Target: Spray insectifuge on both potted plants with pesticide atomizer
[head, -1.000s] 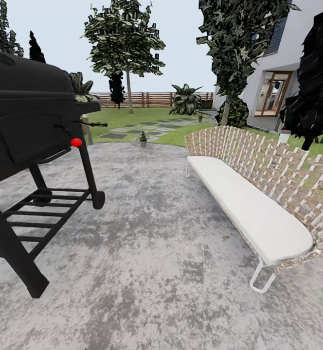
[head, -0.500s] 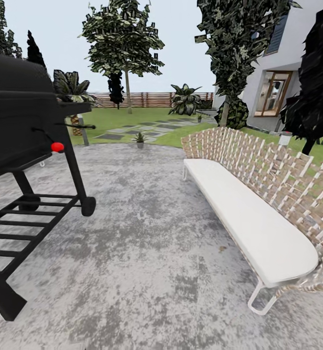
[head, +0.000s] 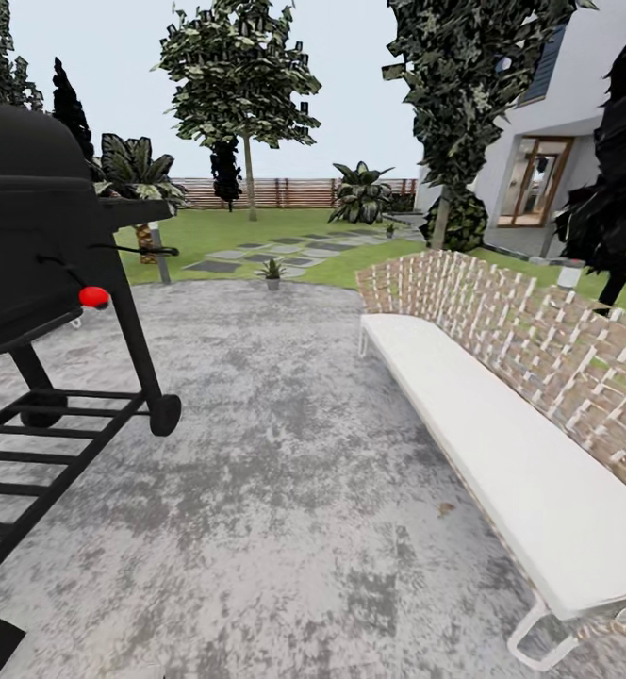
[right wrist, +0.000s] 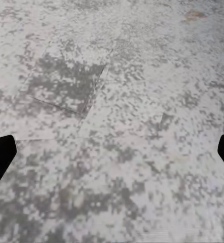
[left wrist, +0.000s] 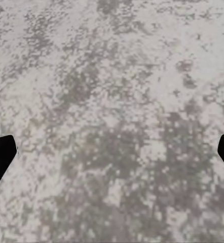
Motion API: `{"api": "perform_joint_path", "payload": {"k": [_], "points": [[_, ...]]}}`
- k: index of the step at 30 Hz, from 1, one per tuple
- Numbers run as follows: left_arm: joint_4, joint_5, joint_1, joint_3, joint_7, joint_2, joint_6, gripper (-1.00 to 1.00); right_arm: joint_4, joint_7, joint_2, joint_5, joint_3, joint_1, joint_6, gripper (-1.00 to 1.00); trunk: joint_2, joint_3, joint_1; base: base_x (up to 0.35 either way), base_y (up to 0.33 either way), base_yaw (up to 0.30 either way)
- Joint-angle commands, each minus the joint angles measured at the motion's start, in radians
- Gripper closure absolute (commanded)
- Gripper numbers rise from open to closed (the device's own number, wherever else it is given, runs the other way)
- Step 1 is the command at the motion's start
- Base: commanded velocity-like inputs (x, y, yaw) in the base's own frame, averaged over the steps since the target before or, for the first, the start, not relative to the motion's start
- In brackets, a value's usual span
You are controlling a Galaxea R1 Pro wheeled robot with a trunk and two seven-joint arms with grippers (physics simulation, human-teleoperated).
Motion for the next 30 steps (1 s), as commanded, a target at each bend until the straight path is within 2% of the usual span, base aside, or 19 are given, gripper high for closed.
{"api": "perform_joint_path", "payload": {"k": [1, 7, 16, 22, 26, 28, 30], "points": [[0.001, 0.0, -0.001, -0.001, 0.002, 0.0, -0.003, -1.0, 0.0, -0.004, 0.0, 0.01, -0.004, 0.0, -0.002, -1.0, 0.0, -0.002, 0.0, 0.291, 0.19, 0.157], [0.001, -0.001, -0.001, -0.001, 0.002, 0.0, -0.004, -1.0, 0.0, -0.003, 0.0, 0.01, -0.006, 0.0, -0.002, -1.0, 0.0, -0.006, 0.0, 0.306, 0.123, 0.174], [-0.013, -0.013, -0.009, -0.01, -0.007, 0.003, -0.005, -1.0, 0.0, -0.004, 0.0, 0.01, -0.006, 0.0, -0.002, -1.0, 0.0, -0.007, 0.0, 0.334, 0.01, 0.022], [-0.091, -0.015, -0.028, -0.012, -0.015, 0.007, -0.013, -1.0, 0.0, -0.004, 0.0, 0.01, -0.008, 0.0, -0.002, -1.0, 0.0, -0.007, 0.0, 0.337, 0.0, 0.001], [-0.106, -0.016, -0.023, -0.014, -0.107, 0.01, -0.018, -1.0, 0.001, -0.004, 0.0, 0.01, -0.008, -0.001, -0.002, -1.0, 0.0, -0.007, 0.0, 0.337, 0.0, 0.0], [-0.107, -0.016, -0.021, -0.011, -0.155, 0.02, -0.02, -1.0, 0.001, -0.004, 0.0, 0.01, -0.007, -0.001, -0.002, -1.0, 0.0, -0.007, 0.0, 0.338, 0.0, 0.0], [-0.104, -0.015, -0.02, -0.011, -0.175, 0.033, -0.022, -1.0, 0.001, -0.004, 0.0, 0.01, -0.007, 0.0, -0.002, -1.0, 0.0, -0.007, 0.0, 0.338, 0.0, 0.0]]}}
